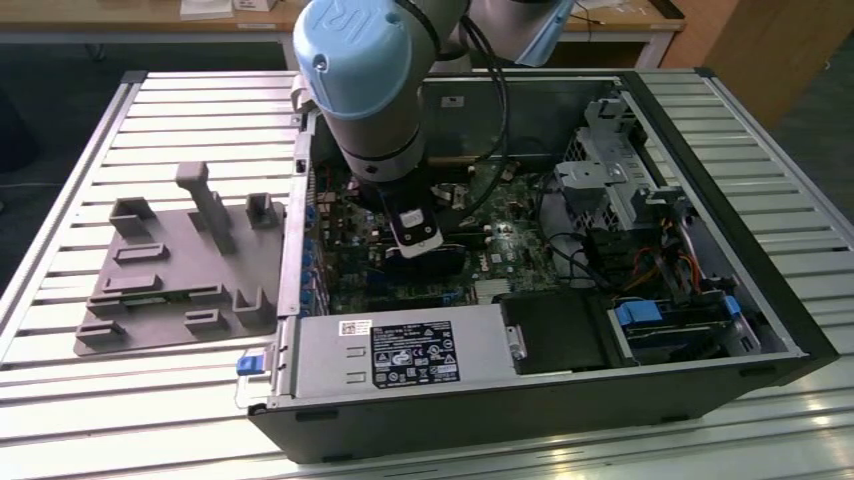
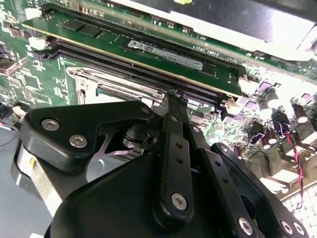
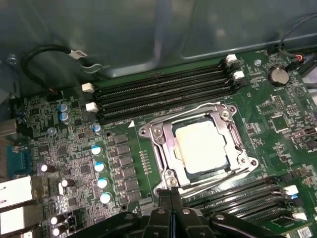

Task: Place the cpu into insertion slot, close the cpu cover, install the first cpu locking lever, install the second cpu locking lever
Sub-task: 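Install the second cpu locking lever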

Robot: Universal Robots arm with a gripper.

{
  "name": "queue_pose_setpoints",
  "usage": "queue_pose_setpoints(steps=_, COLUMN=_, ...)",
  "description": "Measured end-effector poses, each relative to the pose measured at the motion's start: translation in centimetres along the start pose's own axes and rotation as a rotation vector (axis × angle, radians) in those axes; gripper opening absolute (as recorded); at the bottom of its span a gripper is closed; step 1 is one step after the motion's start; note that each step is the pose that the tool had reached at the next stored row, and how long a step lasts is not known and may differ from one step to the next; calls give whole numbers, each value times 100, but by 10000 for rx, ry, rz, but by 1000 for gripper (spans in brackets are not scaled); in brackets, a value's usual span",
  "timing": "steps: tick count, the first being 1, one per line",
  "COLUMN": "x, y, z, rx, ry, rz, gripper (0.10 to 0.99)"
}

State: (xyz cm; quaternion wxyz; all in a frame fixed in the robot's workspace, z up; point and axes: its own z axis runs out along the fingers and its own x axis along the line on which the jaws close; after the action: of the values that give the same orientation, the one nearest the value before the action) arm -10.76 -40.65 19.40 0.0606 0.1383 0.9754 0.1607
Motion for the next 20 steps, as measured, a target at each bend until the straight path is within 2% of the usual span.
queue_pose_setpoints(steps=8, x=15, y=-16, z=36, rx=-127, ry=34, rz=21, gripper=102)
queue_pose_setpoints(steps=20, x=31, y=-36, z=85, rx=-134, ry=37, rz=23, gripper=102)
